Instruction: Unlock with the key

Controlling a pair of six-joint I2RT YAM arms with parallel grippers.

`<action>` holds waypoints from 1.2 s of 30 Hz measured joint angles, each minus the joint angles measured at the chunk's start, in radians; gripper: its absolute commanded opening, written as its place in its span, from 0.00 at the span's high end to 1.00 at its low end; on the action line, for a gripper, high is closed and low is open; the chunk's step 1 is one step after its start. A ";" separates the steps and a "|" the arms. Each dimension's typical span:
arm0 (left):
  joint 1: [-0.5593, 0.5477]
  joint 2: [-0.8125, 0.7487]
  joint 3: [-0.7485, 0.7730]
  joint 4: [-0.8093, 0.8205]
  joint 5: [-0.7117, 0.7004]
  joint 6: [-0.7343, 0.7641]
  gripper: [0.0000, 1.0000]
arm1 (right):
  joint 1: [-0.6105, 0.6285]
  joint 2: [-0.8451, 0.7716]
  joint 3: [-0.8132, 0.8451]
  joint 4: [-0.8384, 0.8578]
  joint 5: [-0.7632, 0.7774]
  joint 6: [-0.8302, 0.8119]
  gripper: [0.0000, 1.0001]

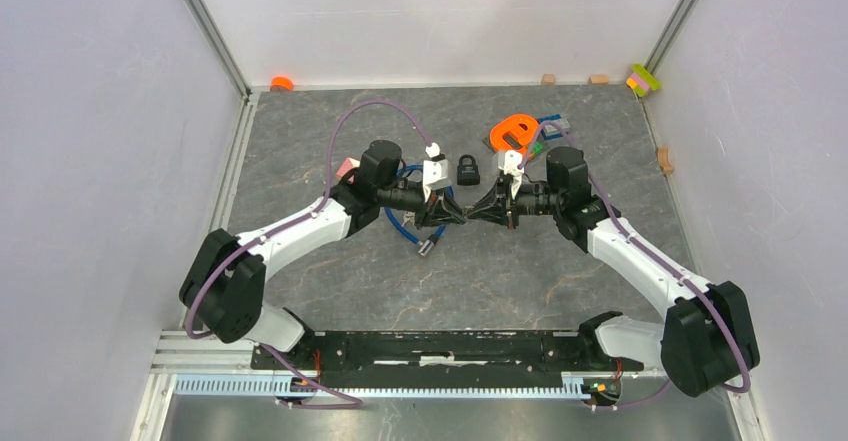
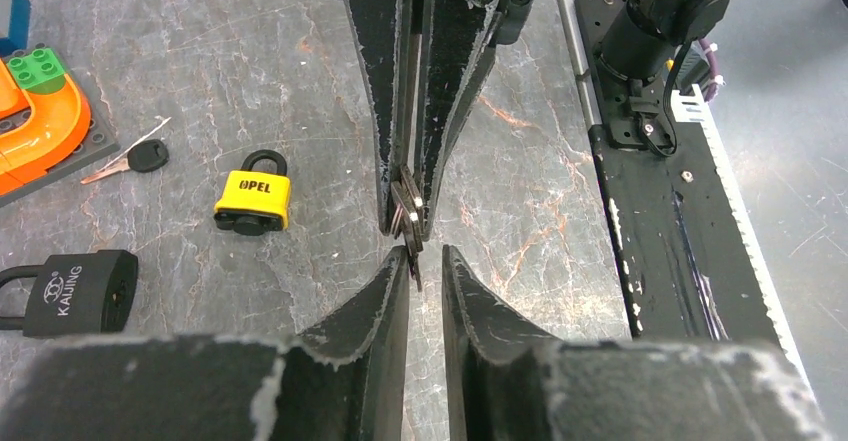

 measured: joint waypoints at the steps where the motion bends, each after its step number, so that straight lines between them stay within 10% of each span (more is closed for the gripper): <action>1: 0.000 0.000 0.000 -0.001 0.000 0.001 0.78 | 0.000 0.000 0.000 0.000 0.001 0.000 1.00; 7: 0.000 0.000 0.000 -0.003 -0.003 0.006 0.98 | 0.001 -0.001 -0.004 0.002 -0.002 0.004 1.00; 28: -0.002 0.000 0.000 -0.035 -0.021 0.036 0.98 | 0.010 0.011 0.046 -0.148 0.022 -0.141 0.99; 36: -0.010 -0.001 0.029 -0.126 -0.088 0.065 0.98 | 0.016 0.016 0.074 -0.237 0.084 -0.208 0.56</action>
